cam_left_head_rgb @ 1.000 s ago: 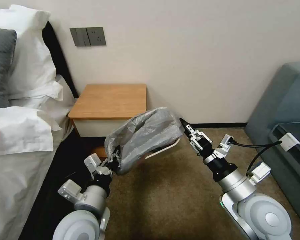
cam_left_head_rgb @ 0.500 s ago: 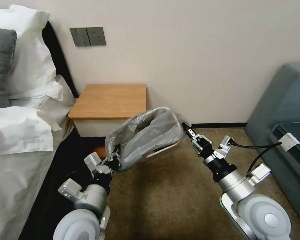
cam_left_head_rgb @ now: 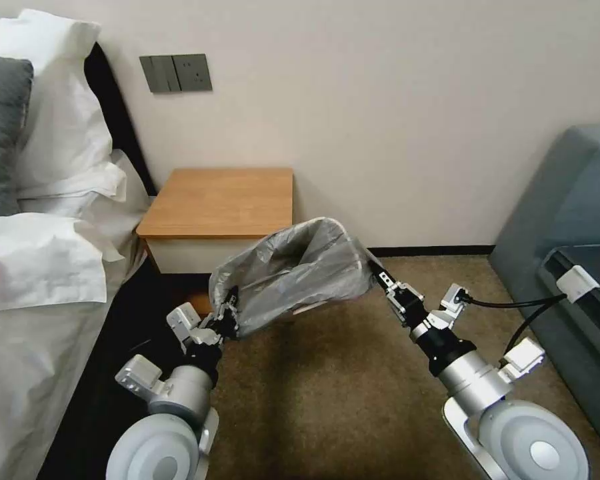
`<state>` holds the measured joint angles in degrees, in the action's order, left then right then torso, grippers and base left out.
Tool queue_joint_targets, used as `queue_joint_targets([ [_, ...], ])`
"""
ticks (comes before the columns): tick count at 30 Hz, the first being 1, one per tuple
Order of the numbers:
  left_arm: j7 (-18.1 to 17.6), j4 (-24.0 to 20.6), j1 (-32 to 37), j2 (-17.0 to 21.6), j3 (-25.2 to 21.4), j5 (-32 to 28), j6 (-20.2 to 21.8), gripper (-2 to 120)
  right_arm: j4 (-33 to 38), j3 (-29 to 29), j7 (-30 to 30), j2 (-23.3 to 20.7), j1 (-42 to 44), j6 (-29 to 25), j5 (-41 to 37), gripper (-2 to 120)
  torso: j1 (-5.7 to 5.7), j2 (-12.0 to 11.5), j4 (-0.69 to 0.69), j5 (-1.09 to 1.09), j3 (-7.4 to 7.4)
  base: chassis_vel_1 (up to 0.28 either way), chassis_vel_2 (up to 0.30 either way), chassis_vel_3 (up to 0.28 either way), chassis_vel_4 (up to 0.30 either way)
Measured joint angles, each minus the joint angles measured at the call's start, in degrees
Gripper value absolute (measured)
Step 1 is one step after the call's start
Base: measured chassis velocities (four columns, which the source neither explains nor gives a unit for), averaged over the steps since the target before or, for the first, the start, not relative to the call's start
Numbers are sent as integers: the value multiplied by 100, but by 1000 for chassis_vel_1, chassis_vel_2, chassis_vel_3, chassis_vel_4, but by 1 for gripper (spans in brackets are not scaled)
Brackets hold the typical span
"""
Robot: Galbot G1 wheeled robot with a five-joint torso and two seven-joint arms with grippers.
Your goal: Pick up the garbage bag from the table and place it over the trash can.
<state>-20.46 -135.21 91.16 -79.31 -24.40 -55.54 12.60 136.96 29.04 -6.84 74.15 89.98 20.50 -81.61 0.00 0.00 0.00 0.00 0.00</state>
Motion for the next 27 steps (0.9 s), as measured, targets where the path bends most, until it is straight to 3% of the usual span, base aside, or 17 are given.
queue_joint_targets([
  [13,28,4,14,29,-52,-35,-2,4,-211,56,-147,-543,-233,163,1142,0,0,0,0,0,0,0,0,0,0],
  [17,64,-31,59,50,-82,-45,-2,4,-348,18,263,-701,-290,153,1868,0,0,0,0,0,0,0,0,0,0],
  [27,182,-149,198,69,-80,-52,-2,4,-878,-155,808,-828,-464,15,2704,0,0,0,0,0,0,0,0,0,0],
])
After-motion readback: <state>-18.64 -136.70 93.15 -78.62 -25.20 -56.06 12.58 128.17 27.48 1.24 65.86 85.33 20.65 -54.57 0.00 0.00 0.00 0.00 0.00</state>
